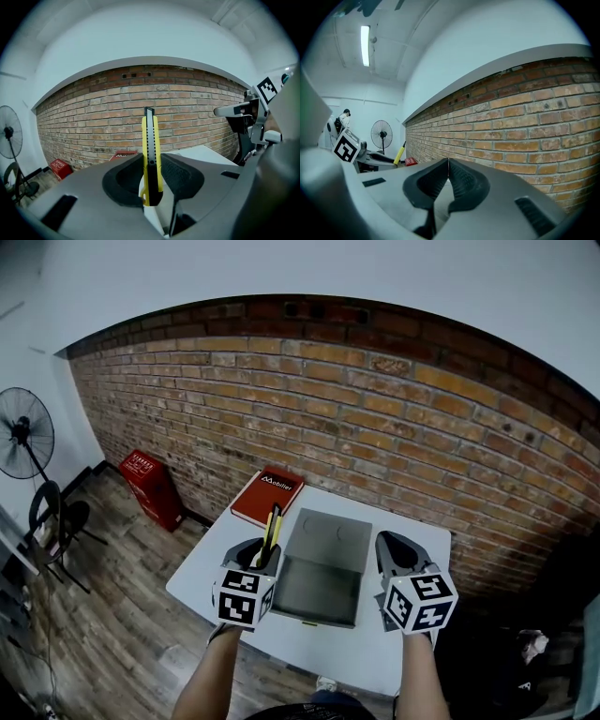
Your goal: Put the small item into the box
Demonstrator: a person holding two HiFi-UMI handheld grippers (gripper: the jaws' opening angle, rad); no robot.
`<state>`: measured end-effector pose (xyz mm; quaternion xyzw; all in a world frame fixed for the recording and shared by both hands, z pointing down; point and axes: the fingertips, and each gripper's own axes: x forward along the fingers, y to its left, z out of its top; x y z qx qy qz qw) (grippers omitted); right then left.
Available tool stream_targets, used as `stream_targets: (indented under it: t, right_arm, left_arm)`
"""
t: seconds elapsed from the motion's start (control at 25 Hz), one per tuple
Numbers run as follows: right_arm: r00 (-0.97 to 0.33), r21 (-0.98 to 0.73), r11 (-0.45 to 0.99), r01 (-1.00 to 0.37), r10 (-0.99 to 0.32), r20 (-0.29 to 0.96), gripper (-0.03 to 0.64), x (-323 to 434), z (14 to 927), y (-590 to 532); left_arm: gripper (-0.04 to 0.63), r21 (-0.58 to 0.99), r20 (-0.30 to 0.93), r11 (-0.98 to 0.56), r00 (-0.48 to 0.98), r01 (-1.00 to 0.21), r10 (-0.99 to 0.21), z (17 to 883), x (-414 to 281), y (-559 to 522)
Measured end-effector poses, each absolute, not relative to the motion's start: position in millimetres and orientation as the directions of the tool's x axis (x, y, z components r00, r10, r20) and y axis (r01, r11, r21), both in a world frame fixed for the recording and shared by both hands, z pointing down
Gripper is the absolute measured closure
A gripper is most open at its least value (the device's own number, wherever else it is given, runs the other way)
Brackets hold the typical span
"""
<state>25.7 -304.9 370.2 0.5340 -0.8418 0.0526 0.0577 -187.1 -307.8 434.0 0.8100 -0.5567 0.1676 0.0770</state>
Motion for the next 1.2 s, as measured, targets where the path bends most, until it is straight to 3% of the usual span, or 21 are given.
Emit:
stream_targets:
  t: [0.64, 1.2]
  right_arm:
    - [-0.461, -0.028, 0.464, -0.886, -0.871, 0.166, 0.596, 36.0, 376.8, -356.0]
    - [-0.452, -0.036, 0.454, -0.890, -0.873, 0.184, 0.596, 38.1, 386.7, -347.8]
  left_arm:
    - [0.466, -0.091, 0.396, -0.370, 0.307, -0.924, -0.865, 443.8, -169.2, -353.9]
    - [0.466, -0.167, 0.561, -0.612, 0.436, -0.773, -0.704, 473.4, -129.2, -357.6]
